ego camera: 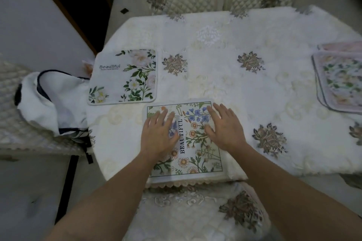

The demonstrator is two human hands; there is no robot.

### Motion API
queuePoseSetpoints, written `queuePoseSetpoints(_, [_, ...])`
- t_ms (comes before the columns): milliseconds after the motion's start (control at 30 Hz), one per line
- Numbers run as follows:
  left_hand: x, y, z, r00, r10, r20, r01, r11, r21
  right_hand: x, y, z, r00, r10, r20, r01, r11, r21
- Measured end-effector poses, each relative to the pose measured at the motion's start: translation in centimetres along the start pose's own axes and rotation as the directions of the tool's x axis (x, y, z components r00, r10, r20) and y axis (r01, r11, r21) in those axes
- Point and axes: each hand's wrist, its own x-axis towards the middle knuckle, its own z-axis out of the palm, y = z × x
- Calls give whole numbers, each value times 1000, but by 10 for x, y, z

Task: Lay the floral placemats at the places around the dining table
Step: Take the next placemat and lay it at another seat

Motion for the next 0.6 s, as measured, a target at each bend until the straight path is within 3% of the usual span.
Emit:
queuePoseSetpoints(333, [11, 42, -71, 952, 100, -289, -109, 994, -15, -1, -25, -62, 981, -66, -181, 66, 998, -8])
queuePoseSetpoints(600, [-5, 38, -79, 954, 147, -260, -153, 988, -1, -23, -47, -59, 982, -32, -187, 28, 999, -26])
